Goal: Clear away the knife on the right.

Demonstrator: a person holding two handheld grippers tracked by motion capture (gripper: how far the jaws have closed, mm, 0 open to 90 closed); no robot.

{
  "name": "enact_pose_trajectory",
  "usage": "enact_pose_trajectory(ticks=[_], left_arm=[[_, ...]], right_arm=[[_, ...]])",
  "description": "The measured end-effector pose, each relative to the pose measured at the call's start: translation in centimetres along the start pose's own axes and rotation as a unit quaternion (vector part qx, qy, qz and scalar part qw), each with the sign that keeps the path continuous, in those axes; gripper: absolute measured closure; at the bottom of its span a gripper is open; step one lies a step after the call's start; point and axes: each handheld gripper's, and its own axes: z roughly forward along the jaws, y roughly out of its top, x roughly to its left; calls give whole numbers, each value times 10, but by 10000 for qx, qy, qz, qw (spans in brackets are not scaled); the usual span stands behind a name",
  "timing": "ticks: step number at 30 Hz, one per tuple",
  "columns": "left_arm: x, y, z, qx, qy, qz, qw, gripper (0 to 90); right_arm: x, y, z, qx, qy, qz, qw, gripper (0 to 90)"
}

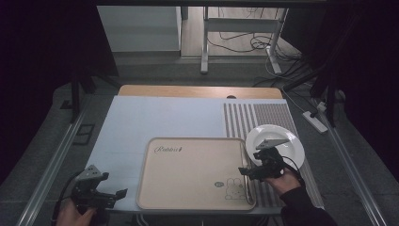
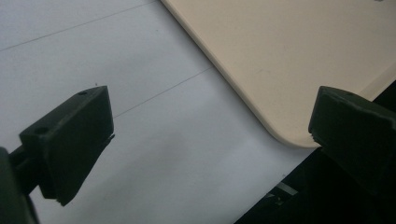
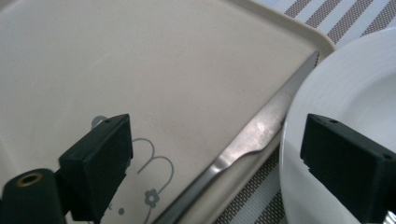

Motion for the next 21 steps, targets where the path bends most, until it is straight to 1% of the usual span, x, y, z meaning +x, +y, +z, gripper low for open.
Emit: enact_pose_trajectory(ticks=[3, 6, 8, 10, 15, 19, 21], left_arm=[[0, 0, 0, -8, 0, 14, 10000, 10], [0, 0, 0, -15, -5, 3, 10000, 7], [0, 0, 0, -8, -13, 1, 10000, 7], [0, 0, 0, 0, -24, 5, 10000, 7], [-1, 0, 1, 45, -26, 33, 10000, 0], [-2, 1, 2, 88, 24, 110, 9999, 0], [-3, 1, 2, 98, 41, 114, 9999, 0]], right_arm=[[-1, -4, -1, -33, -32, 4, 10000, 44], [-3, -7, -3, -99, -117, 7, 9999, 0], [-4, -8, -4, -133, -208, -3, 9997, 0], [-5, -9, -5, -179, -198, 8, 9996, 0], [-5, -12, -7, -195, -189, 9, 9996, 0], [-4, -14, -8, -206, -217, 4, 9996, 0], [-4, -16, -9, -214, -247, 31, 9995, 0]])
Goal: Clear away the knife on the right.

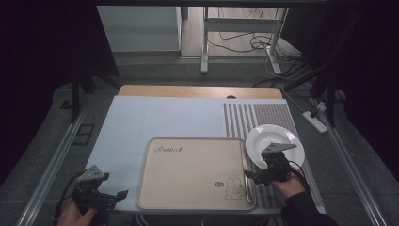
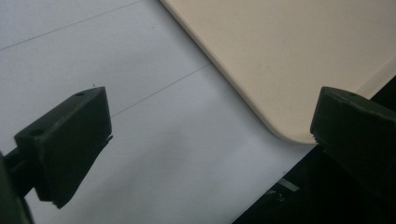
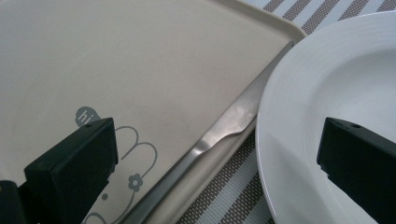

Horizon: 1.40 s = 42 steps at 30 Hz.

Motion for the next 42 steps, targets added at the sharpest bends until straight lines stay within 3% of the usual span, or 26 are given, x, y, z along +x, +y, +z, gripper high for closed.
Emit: enact_pose_trajectory(ticks=[16, 42], left_arm=[[0, 0, 0, 5, 63, -47, 10000, 0], [-1, 0, 0, 2, 81, -34, 10000, 3]], right_arm=[[-4, -15, -16, -105, -235, 105, 9996, 0], [-18, -45, -34, -111, -593, 604, 9964, 0]])
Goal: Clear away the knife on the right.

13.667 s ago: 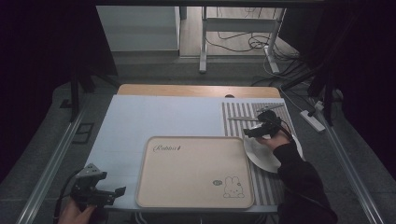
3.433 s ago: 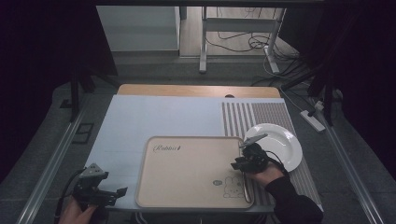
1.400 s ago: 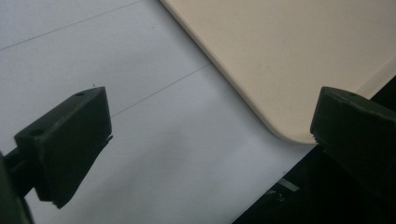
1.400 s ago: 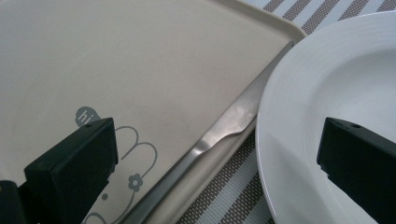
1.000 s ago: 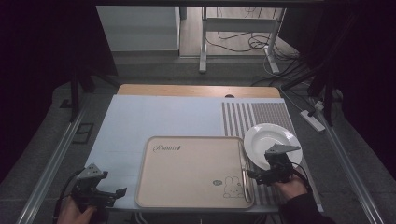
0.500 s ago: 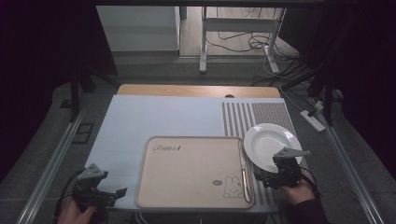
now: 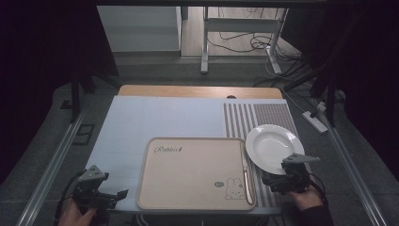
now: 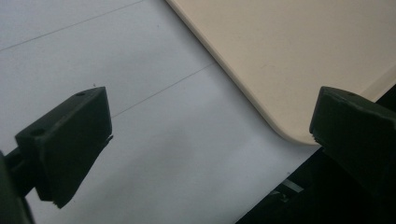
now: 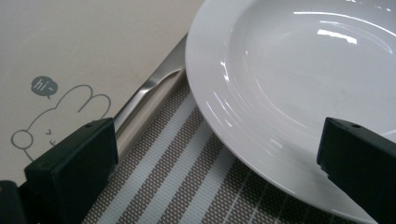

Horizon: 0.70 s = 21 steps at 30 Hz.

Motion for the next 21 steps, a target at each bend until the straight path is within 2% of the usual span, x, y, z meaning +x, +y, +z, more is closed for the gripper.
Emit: enact_pose_trajectory(ticks=[11, 21], left_arm=[[0, 0, 0, 5, -2, -2, 10000, 4], [1, -1, 0, 8, 7, 0, 10000, 6]], right_arm=[[-5, -6, -11, -141, -97, 195, 9997, 0], [-6, -11, -17, -146, -193, 190, 9995, 0]])
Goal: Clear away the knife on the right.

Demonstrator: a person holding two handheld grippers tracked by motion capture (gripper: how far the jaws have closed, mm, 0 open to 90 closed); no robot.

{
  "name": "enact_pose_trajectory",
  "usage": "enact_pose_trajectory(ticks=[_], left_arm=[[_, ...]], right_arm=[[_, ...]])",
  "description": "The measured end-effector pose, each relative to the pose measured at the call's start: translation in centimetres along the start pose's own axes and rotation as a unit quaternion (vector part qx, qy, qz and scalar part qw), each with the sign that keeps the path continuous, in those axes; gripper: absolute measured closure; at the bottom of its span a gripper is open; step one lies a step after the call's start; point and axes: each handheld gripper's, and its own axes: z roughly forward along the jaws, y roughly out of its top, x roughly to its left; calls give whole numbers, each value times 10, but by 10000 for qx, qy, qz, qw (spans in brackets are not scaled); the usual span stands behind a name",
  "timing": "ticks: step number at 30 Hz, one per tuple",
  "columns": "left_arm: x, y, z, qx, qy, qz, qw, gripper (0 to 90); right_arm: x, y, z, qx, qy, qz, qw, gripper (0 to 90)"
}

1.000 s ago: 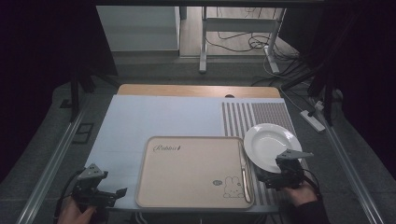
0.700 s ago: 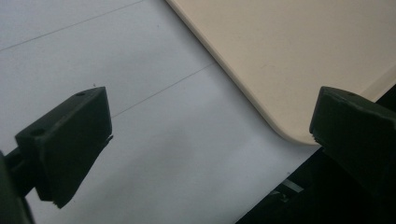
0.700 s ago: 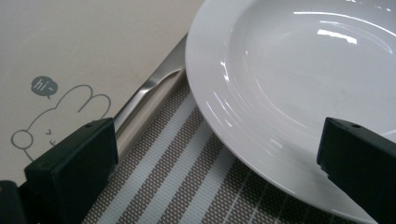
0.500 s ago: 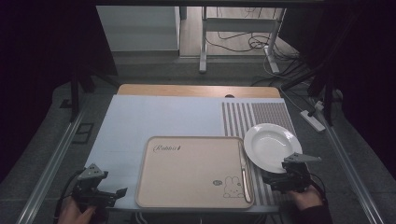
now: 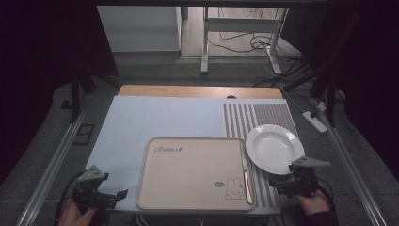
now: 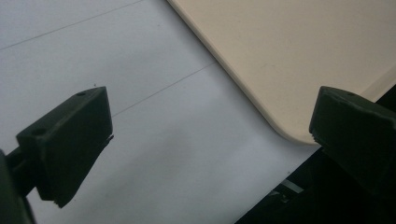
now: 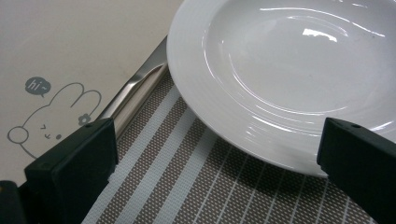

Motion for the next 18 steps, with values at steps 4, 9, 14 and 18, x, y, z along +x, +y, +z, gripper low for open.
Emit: enact_pose_trajectory(ticks=[4, 9, 14, 18], left_arm=[[0, 0, 0, -1, 4, -8, 10000, 5], [0, 0, 0, -6, 9, -14, 10000, 6], [0, 0, 0, -1, 15, -16, 10000, 5], [0, 1, 1, 11, 15, -23, 10000, 5]], right_arm=[[0, -1, -2, 16, -37, -8, 10000, 0], [0, -3, -3, 77, -79, -71, 9999, 0], [1, -4, -3, 184, -102, -145, 9997, 0], [2, -4, -2, 252, -114, -203, 9994, 0]])
